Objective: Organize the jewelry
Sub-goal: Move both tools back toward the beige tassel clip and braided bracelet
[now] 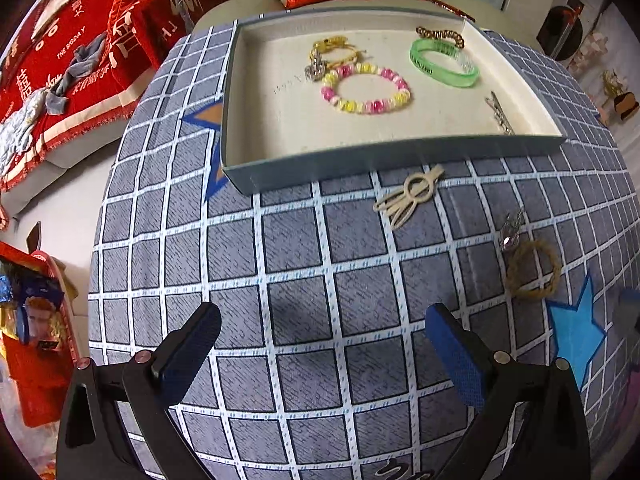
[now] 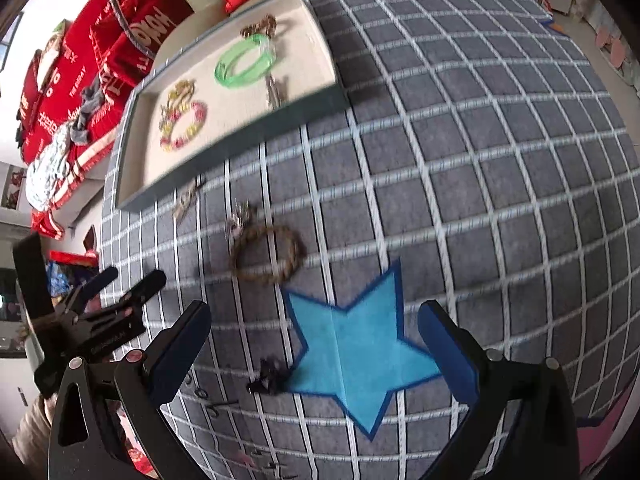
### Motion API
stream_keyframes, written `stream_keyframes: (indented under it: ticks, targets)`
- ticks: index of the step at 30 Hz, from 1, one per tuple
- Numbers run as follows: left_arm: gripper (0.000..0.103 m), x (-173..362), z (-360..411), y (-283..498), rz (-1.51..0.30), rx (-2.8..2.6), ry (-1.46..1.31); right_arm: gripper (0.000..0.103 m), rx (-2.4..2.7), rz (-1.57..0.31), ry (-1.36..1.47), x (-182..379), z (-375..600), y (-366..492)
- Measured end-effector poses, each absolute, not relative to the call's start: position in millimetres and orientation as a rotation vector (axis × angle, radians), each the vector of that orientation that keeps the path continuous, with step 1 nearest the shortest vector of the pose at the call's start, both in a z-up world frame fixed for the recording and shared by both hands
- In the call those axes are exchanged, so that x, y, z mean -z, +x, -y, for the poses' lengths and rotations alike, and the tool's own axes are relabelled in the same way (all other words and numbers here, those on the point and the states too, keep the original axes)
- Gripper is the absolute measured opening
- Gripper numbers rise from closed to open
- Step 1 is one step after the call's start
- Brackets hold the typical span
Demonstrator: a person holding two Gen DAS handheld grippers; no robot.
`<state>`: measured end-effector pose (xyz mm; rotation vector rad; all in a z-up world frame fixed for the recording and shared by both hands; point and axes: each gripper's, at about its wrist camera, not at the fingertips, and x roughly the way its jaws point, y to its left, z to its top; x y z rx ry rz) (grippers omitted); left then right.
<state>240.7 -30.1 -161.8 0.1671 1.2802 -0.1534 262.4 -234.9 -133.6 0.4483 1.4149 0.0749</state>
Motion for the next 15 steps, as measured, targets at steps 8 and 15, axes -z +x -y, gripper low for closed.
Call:
stream_keyframes:
  ticks: [8,15]
  targets:
    - [0.103,160,39,251,-1.254,0.178,0.162,0.103,-0.08,-1.438,0.422,141,221,248]
    - [0.103,161,57,262,-1.225,0.206,0.162,0.103,-0.053,-1.411,0.376,142,224,267]
